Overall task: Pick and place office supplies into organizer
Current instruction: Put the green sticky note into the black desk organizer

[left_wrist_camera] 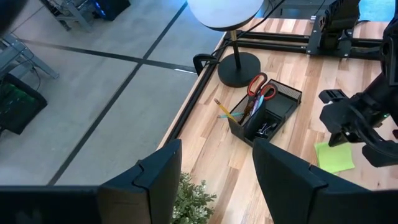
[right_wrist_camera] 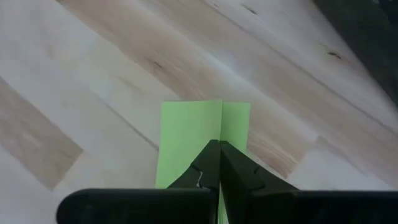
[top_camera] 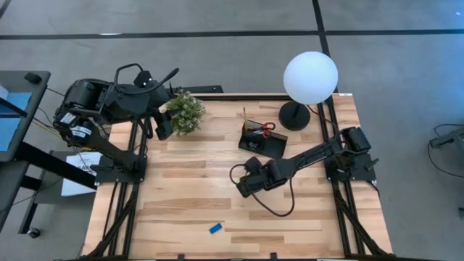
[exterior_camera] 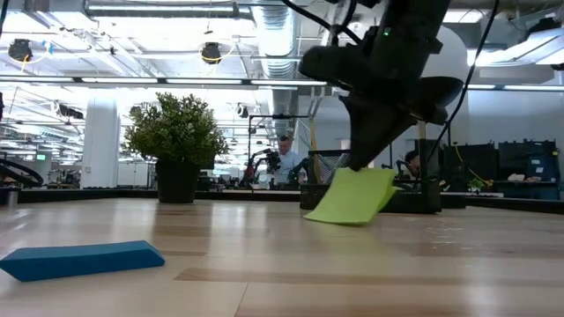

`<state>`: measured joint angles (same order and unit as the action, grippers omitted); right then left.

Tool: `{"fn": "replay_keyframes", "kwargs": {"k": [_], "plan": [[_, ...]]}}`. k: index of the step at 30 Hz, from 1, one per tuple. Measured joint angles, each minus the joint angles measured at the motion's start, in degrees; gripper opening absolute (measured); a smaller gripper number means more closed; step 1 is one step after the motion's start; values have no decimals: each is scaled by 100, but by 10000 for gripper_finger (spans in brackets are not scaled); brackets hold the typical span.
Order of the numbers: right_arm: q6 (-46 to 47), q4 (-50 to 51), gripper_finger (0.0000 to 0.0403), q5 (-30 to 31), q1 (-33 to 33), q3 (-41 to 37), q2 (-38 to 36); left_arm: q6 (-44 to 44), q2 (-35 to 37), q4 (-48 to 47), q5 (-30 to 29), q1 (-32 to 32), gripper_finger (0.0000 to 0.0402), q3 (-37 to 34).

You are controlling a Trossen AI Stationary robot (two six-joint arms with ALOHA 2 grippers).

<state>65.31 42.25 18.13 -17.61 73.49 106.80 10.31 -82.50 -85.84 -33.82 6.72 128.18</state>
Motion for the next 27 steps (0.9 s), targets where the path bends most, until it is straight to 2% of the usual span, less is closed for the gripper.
{"fn": "replay_keyframes", "kwargs": {"k": [13, 18, 22, 27], "plan": [[226, 668, 0, 35, 12, 4, 0, -38, 0, 0, -2, -2, 194, 0], [226, 1254, 0, 100, 51, 41, -34, -48, 0, 0, -2, -2, 194, 0], [98, 1822, 0, 446, 76, 285, -242, -59, 0, 0, -2, 0, 194, 0], [-120, 2683, 0, 1225, 223, 460, -726, -57, 2, 9, -2, 0, 194, 0]]}}
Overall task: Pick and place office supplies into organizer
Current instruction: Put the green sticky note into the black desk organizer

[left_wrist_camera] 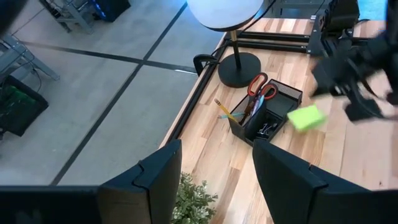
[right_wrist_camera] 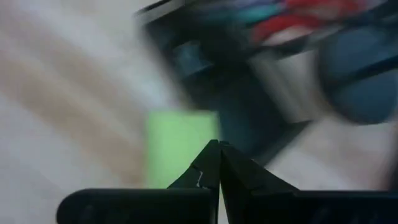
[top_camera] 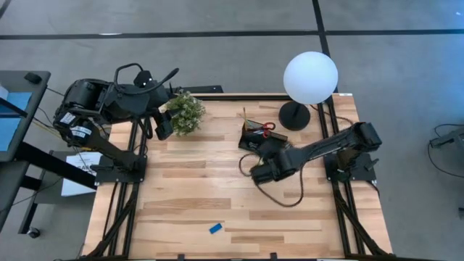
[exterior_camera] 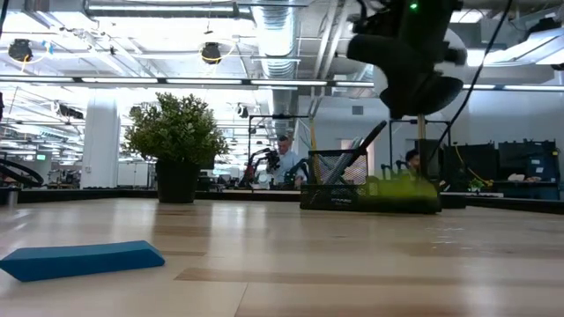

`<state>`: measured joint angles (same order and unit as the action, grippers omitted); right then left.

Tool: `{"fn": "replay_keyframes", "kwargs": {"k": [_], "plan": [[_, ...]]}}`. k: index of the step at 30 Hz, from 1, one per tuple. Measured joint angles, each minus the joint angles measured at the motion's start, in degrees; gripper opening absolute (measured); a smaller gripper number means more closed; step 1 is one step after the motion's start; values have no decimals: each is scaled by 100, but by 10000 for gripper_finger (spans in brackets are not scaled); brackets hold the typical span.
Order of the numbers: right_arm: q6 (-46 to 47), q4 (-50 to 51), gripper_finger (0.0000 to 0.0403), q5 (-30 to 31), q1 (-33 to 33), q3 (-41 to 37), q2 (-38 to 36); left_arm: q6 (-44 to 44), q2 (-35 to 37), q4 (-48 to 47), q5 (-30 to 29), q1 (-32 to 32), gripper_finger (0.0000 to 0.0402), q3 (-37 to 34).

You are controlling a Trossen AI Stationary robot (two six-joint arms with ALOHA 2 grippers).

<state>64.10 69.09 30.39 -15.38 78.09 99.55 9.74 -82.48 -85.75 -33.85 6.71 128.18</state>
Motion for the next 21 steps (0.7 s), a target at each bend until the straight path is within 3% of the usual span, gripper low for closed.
{"fn": "replay_keyframes", "kwargs": {"k": [5, 10, 15, 21], "plan": [[-12, 1016, 0, 595, 490, 6, -456, 33, 0, 6, -2, 1, 194, 0], [-349, 548, 0, 283, 890, 6, -658, 129, 0, 10, 14, -1, 194, 0], [-658, -310, 0, -100, 590, 6, -705, 218, 0, 8, 55, 1, 194, 0], [-319, -255, 0, -324, -262, 4, -704, 355, 0, -244, 59, 1, 194, 0]]}}
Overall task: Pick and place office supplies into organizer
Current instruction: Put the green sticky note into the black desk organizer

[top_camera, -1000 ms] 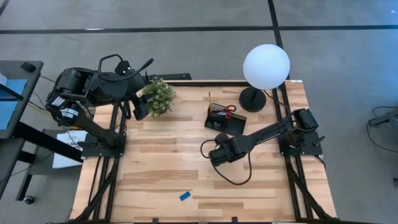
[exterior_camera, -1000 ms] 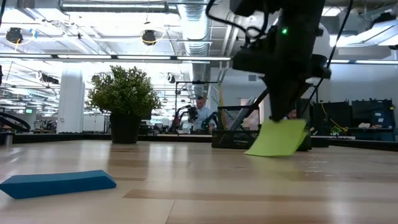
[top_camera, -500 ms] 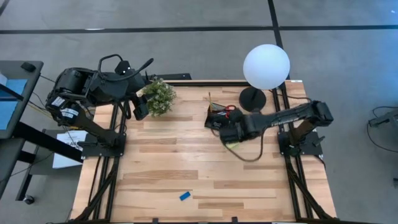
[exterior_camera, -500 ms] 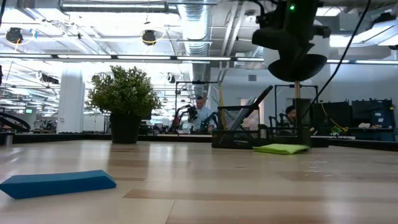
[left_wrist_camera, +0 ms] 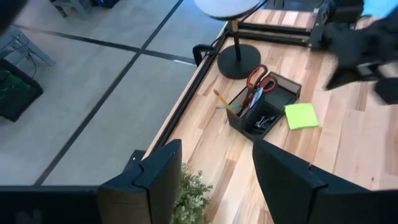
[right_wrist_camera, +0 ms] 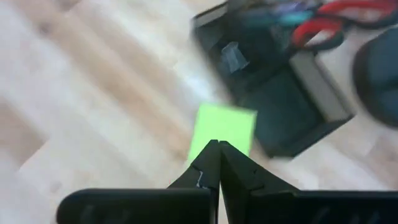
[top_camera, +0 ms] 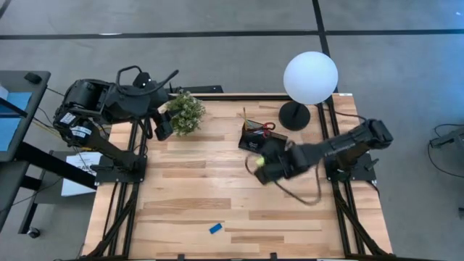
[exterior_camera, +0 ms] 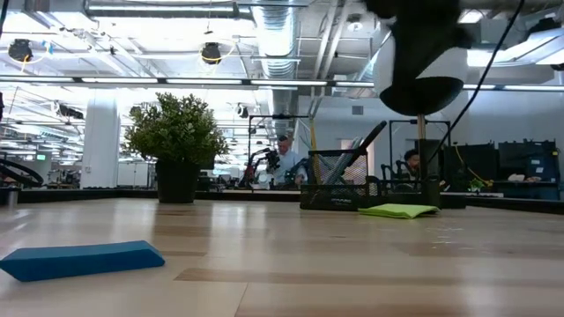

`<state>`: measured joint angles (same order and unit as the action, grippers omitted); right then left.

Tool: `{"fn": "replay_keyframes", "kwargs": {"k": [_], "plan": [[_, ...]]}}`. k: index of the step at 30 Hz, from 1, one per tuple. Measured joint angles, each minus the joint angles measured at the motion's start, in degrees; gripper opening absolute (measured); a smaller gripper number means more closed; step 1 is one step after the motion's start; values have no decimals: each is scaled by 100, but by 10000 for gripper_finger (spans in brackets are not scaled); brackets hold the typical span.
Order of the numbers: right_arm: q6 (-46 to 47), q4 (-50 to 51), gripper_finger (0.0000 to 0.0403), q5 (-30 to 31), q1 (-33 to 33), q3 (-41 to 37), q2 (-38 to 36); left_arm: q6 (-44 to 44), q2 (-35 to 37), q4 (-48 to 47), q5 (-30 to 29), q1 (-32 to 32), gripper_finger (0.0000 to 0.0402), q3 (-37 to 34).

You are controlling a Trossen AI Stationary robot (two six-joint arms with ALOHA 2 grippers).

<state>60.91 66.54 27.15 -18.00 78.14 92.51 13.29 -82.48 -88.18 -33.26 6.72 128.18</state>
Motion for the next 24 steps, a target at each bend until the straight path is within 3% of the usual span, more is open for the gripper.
{"fn": "replay_keyframes", "kwargs": {"k": [4, 8, 11, 13, 15, 17, 20, 24], "plan": [[662, 166, 0, 23, -742, -185, -279, -3, 0, -54, 2, 0, 194, 0], [2151, 807, 0, 271, -1569, -569, -916, -25, 1, -105, 2, 0, 194, -2], [3323, 1496, 0, 1065, -2258, -819, -1656, -34, 16, -116, 2, 0, 194, -2], [3486, 1487, 0, 1895, -2653, -1054, -2113, -42, 22, -116, -8, 0, 194, -2], [3186, 1037, 0, 2602, -2865, -1421, -2458, -73, 22, -116, -25, 0, 194, -2], [2425, 180, 0, 2943, -2874, -1786, -2608, -104, 22, -116, -29, 0, 194, -2], [1194, -644, 0, 2663, -2771, -2221, -2508, -115, 22, -113, -44, 0, 194, -2], [498, -671, 0, 2536, -2582, -2386, -2175, -101, 22, -113, -48, 0, 194, -2]]}}
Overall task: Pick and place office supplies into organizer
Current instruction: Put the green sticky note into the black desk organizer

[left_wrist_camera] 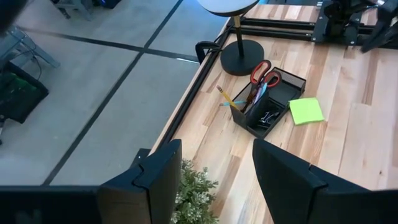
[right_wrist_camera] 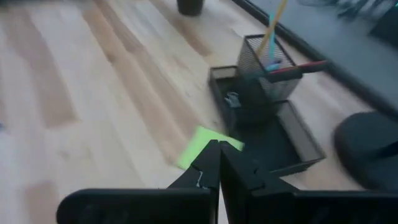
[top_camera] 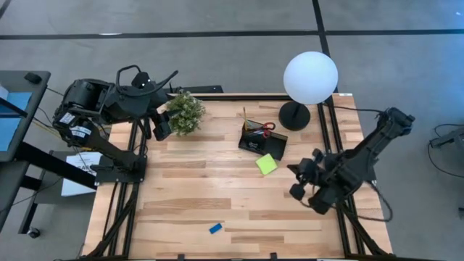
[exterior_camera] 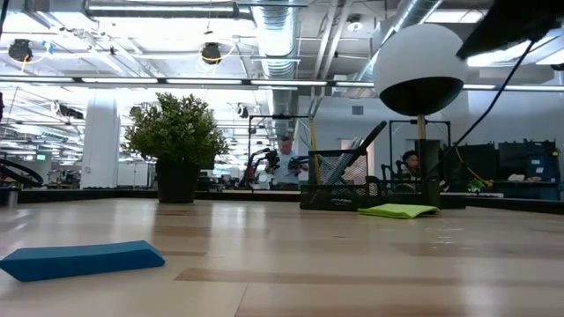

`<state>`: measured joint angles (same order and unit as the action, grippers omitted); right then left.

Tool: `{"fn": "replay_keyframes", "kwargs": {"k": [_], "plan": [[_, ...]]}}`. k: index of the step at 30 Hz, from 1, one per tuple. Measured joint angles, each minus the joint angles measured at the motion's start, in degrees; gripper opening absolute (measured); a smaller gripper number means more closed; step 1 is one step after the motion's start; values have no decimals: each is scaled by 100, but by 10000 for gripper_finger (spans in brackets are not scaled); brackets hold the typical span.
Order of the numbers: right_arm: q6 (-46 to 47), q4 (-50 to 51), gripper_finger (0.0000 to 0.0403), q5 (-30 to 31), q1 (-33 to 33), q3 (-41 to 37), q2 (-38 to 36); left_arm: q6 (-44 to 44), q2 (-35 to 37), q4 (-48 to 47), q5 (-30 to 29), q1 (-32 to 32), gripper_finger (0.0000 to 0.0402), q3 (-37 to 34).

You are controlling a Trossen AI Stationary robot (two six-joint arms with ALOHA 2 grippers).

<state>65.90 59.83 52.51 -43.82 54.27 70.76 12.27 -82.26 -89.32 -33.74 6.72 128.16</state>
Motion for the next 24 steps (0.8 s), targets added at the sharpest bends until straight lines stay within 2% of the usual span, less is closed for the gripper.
{"fn": "replay_keyframes", "kwargs": {"k": [3, 8, 11, 16, 24], "plan": [[-588, 123, 1, -286, 289, -4, 209, 30, 0, 4, -2, 0, 194, 0], [-1409, 407, 21, -2458, 1199, -4, 358, 186, -2, 42, -16, 0, 194, 0], [-2230, 602, 47, -3157, 1609, -4, 475, 197, -2, 117, -173, 0, 194, 0], [-3806, 458, 100, -3301, 1991, -4, 758, 169, -2, 457, -299, 0, 194, 0], [-4783, -1050, 187, -3189, 2196, -159, 1737, 280, -2, 481, -278, 0, 194, 0]]}}
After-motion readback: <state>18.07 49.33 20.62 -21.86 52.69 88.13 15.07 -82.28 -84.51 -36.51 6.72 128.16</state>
